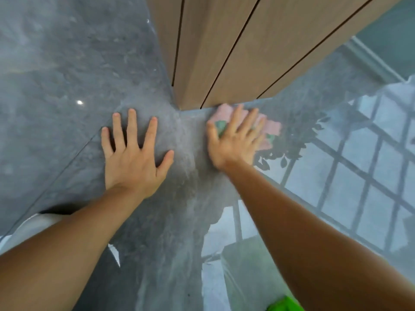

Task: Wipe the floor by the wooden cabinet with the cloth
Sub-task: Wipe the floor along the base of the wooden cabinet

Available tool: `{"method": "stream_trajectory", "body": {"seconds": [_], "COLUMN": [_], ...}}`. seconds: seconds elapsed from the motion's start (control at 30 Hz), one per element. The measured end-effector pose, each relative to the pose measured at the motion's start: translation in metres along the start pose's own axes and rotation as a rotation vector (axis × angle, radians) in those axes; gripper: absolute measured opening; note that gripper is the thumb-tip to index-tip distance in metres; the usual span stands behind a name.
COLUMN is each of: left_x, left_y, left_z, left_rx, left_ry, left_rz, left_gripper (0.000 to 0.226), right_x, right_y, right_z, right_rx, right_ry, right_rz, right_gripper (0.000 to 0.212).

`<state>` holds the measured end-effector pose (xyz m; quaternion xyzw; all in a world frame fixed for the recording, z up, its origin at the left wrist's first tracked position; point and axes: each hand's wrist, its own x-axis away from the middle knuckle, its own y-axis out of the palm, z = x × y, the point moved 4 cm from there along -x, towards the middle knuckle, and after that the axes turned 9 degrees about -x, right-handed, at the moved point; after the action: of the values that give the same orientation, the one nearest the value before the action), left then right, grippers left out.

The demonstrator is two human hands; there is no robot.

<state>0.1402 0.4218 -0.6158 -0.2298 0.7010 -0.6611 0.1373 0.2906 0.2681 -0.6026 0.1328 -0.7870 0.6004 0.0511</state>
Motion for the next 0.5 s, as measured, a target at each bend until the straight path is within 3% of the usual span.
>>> {"method": "stream_trajectory", "body": {"seconds": [0.1, 0.2, 0.33, 0.5], "left_x": [0.003, -0.004, 0.005, 0.017], "left_y": [-0.006, -0.012, 0.005, 0.024], "left_z": [-0.006, -0.043, -0.139, -0.161], "left_rx": [0.049, 0.159, 0.155, 0.110], "left_ry": [0.037, 0.043, -0.280, -0.345], "left_rz": [-0.125, -0.079, -0.069, 0.016], "left_gripper": [0.089, 0.096, 0.100, 0.087], "right_x": [0.066, 0.058, 0.057, 0.077], "right_y": [0.035, 0.027, -0.004, 0.031], "right_z": [-0.070, -0.073, -0.018, -0.048], "right_rx": [-0.116, -0.155, -0.161, 0.039], "right_ry": [-0.338, -0.459, -0.523, -0.656], "right_rz": [-0.254, -0.461, -0.285, -0.199], "right_gripper": [0.078, 0.070, 0.059, 0.066]}}
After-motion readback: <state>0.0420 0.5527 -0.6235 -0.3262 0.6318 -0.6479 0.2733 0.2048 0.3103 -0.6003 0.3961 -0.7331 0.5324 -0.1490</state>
